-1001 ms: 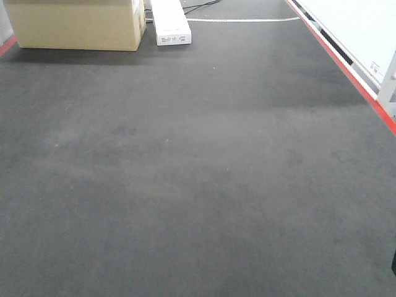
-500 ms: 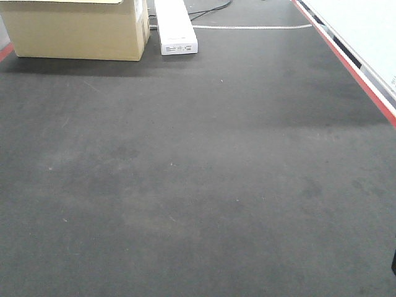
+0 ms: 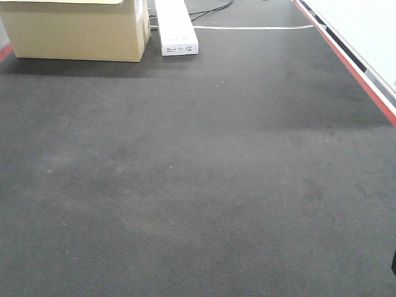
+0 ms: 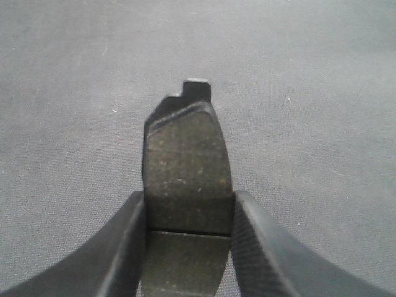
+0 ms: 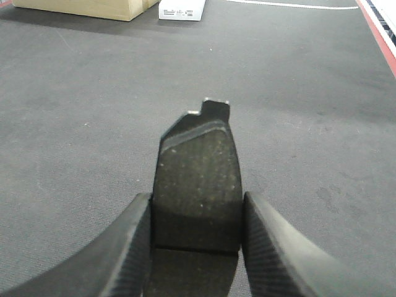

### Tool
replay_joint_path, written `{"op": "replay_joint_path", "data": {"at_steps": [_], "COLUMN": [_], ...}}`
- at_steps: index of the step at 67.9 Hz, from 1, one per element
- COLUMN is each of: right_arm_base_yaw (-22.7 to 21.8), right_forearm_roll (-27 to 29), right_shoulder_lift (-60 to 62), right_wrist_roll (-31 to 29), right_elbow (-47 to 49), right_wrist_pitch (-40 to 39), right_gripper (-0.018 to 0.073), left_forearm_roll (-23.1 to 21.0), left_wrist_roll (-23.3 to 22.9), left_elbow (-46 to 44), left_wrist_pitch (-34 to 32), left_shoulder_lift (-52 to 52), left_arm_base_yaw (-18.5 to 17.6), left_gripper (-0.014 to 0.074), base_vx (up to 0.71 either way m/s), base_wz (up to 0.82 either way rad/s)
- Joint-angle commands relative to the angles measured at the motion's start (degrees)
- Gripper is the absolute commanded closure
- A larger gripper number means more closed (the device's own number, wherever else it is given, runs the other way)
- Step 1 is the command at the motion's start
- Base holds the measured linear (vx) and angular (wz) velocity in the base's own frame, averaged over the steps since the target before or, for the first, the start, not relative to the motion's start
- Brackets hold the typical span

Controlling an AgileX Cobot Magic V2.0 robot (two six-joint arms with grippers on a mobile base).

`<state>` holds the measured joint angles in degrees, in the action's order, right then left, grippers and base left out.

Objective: Move and align brake pads A on conveyor
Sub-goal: 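Drive up to the black belt conveyor holding both pads, then lower the left gripper with its brake pad onto the belt and open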

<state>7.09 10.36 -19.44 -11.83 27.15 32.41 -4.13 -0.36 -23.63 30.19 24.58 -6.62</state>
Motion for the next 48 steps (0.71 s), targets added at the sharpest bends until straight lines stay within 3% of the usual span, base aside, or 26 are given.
{"op": "replay_joint_path", "data": {"at_steps": [1, 48], "right_arm_base_yaw": [-0.22, -0.22], "right_forearm_roll": [0.26, 0.26], "right_shoulder_lift": [-0.30, -0.30], "right_wrist_roll": [-0.37, -0.37], "right_elbow": [1.80, 1.80], "right_wrist_pitch": [-5.45, -5.45], "right_gripper": [0.0567, 0.0567], "left_forearm_roll": [-0.46, -0.50], "left_wrist_roll": [-0.08, -0.58], "left_elbow": [-1.60, -1.60], "left_wrist_pitch": [-5.39, -7.39], "left_shoulder_lift": [0.25, 0.25], "left_arm_base_yaw": [-0.32, -0.32], "left_gripper": [0.0603, 0.0603], "base_vx": [0.00, 0.00], "base_wz": [0.00, 0.00]}}
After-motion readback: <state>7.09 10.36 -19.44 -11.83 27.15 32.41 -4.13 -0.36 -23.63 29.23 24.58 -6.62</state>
